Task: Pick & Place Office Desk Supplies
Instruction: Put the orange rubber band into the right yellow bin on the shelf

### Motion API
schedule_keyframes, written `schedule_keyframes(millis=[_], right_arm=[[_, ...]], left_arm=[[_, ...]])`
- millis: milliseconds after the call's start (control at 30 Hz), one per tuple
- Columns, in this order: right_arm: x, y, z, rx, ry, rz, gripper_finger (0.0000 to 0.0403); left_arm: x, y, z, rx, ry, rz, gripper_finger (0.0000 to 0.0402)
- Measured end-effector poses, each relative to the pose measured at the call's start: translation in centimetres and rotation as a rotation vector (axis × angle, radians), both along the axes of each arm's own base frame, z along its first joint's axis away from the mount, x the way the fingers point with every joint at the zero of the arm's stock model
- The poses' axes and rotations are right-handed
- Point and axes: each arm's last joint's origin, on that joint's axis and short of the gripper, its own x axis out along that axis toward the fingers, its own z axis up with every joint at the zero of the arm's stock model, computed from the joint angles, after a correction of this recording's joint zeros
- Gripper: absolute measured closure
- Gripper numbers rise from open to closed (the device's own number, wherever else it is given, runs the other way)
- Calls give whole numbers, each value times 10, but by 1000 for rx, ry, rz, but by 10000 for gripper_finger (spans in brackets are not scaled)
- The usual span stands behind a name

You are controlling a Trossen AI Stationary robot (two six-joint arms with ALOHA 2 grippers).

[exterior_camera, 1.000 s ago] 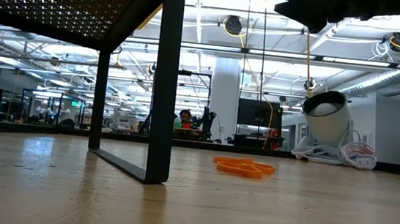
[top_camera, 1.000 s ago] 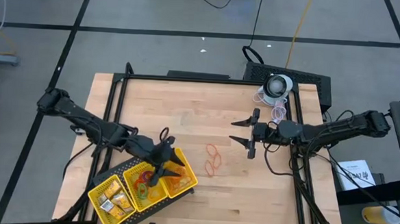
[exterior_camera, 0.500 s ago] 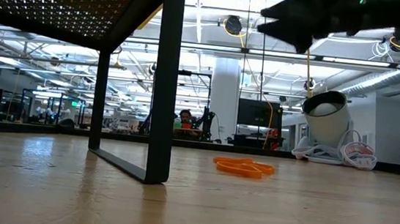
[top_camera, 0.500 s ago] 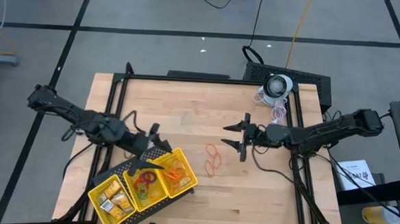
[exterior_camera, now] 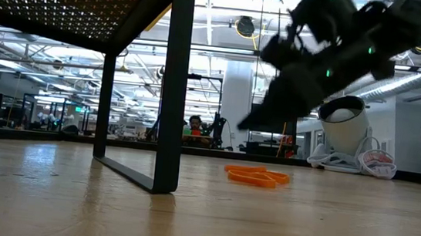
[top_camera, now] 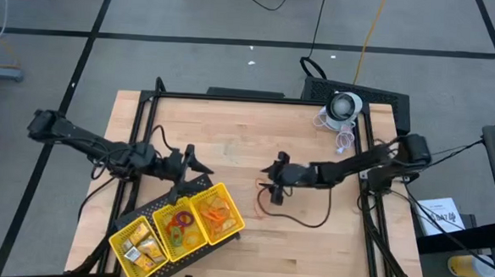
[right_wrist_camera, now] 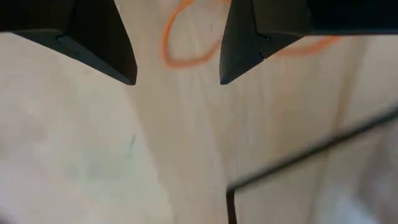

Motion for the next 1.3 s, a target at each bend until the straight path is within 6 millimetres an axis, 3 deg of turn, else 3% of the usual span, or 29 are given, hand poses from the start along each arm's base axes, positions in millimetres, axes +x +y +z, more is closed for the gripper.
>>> schedule_keyframes(millis=[167, 400, 567, 833, 900, 1067, 1300], right_arm=[[2, 5, -32, -7, 116, -3, 171], [-5, 0, -44, 12, 232, -104, 192], [-7, -1, -45, 14, 255, -121, 253], [-7, -1, -46, 20, 265, -105, 385], [-7, -1, -46, 13, 262, -101, 397], [-7, -1, -31, -27, 194, -53, 399], [-6, -2, 22, -113, -50, 15, 402]], left_arm=[[2, 7, -5, -14, 21, 42, 149], [2, 10, -5, -13, 20, 60, 149], [2, 10, -5, -10, 23, 60, 149], [2, 10, -6, -9, 39, 60, 149], [2, 10, -7, -9, 39, 60, 149], [2, 11, -7, -9, 39, 72, 149], [2, 11, -6, -13, 33, 86, 149]])
